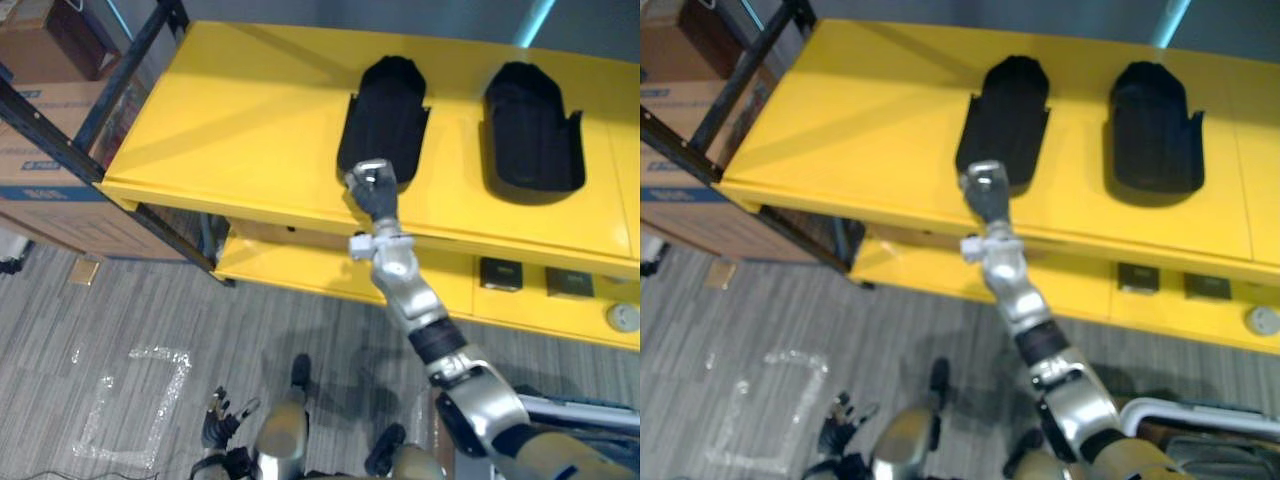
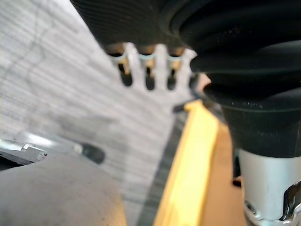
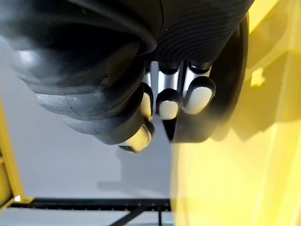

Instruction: Walk over and take plastic housings, then place them on the shelf

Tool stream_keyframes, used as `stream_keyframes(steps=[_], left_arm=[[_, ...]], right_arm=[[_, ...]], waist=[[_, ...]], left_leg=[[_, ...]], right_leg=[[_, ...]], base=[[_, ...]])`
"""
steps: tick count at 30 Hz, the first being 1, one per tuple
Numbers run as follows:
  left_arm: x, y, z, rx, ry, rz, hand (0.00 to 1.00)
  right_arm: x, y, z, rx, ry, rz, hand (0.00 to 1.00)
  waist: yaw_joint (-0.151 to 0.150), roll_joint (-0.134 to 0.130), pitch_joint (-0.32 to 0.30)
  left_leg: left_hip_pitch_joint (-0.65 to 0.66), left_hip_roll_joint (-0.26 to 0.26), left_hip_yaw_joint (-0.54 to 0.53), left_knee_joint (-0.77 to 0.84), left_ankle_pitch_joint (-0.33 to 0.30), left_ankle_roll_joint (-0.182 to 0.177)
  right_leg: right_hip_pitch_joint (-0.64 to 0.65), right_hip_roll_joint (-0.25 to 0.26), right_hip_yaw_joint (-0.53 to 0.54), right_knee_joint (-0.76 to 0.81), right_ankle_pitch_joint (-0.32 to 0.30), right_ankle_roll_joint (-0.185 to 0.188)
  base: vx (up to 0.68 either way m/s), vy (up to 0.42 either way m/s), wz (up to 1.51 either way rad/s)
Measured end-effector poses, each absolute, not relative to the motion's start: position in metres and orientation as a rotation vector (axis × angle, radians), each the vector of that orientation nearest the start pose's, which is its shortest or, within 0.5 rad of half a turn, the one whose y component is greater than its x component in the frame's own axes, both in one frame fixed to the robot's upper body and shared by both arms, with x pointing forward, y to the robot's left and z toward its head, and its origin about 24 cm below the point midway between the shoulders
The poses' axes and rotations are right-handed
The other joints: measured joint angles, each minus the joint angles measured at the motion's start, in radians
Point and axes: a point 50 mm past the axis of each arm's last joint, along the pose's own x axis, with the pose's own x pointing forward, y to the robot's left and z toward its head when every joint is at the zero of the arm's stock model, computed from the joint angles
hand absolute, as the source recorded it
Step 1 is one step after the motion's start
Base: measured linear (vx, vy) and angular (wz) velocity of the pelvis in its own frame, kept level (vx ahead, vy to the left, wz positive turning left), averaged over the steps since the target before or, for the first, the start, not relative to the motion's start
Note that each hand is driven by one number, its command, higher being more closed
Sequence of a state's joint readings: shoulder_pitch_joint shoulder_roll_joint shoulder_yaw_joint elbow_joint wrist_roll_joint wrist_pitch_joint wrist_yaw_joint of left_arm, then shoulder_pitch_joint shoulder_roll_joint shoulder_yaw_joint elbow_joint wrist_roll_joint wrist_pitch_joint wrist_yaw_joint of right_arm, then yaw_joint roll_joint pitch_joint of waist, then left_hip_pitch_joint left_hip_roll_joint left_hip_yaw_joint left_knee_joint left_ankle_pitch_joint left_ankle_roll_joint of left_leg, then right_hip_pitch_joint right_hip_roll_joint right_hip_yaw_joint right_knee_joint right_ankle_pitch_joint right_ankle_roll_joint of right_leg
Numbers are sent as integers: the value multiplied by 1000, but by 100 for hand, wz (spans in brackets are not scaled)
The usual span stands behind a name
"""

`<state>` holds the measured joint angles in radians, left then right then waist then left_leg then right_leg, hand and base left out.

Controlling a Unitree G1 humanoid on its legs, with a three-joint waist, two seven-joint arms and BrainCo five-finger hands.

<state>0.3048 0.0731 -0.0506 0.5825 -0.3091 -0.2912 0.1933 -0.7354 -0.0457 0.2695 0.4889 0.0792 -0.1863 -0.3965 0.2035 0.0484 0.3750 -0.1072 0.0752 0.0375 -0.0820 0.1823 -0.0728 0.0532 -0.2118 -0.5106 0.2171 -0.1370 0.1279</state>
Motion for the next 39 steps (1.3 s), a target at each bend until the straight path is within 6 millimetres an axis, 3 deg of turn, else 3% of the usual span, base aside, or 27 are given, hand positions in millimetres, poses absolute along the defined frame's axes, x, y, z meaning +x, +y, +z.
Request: stream_keyframes(steps=[5,33,39], left_arm=[[117,191,-112,-147,594,399,0],[118,189,-112,-177,589,400,0],[124,184,-111,-174,586,358,0]], right_arm=[[362,-61,169,-49,-431,12,100],[373,-66,170,-160,-424,12,100],[380,-76,177,-181,-426,-29,100]], waist=[[-1,3,18],[-13,7,18],[-12,26,27]], left_leg=[[1,4,17,0,0,0],[6,-10,-1,0,3,-1],[3,-19,-22,0,9,1]], right_leg=[[-14,-1,21,2,0,0],[-5,-16,6,20,-1,3],[-2,-27,-13,40,-15,7]], base=[[-25,-26,-9],[-8,-29,1],[-22,-31,10]])
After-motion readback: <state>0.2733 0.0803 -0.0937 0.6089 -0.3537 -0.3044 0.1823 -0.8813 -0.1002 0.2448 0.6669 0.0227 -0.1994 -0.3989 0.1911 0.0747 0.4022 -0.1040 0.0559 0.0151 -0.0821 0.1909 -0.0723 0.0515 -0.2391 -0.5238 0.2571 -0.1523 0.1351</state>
